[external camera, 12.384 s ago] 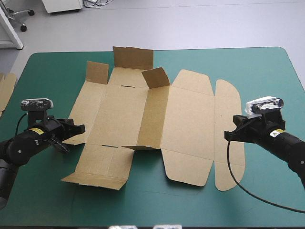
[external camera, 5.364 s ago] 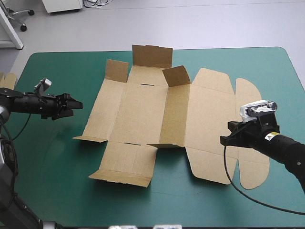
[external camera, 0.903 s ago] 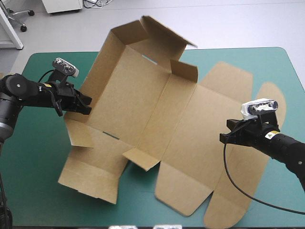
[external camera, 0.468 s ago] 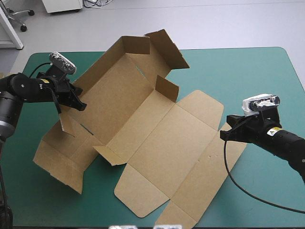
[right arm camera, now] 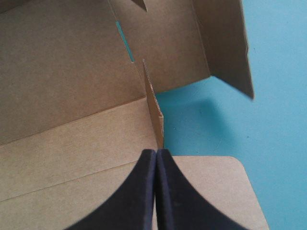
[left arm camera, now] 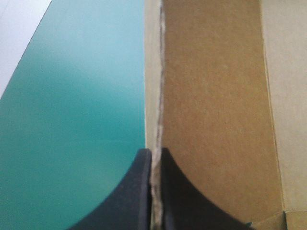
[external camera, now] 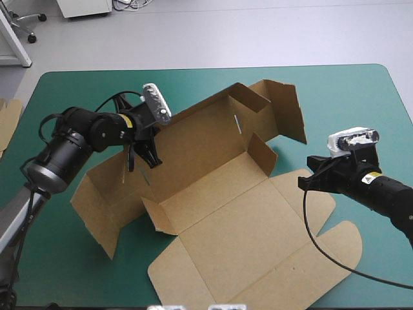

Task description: Fold the box

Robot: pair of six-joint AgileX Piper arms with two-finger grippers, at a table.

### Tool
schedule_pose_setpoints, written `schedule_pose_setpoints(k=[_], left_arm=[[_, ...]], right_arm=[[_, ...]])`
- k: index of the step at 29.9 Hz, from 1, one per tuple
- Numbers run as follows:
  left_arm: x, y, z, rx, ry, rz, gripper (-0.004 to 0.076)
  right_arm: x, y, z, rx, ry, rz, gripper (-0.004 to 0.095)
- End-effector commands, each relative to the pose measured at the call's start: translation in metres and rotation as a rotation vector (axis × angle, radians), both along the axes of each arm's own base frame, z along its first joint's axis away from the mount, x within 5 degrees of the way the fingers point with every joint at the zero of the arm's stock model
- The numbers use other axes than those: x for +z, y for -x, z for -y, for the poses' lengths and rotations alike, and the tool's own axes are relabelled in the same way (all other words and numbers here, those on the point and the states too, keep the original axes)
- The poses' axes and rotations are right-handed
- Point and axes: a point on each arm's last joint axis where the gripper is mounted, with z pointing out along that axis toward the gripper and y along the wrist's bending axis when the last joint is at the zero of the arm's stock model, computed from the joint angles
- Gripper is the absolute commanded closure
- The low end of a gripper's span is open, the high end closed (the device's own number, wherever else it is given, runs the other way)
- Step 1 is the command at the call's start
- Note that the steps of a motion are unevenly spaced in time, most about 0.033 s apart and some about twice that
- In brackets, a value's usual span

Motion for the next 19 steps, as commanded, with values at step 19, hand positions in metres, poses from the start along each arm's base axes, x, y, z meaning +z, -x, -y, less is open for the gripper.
schedule_pose_setpoints(k=[19], left_arm=[[0.012, 0.001, 0.028, -0.042, -0.155, 0.368, 0.0738]], right_arm=[[0.017, 0.001, 0.0, -0.013, -0.036, 0.074, 0.0926]])
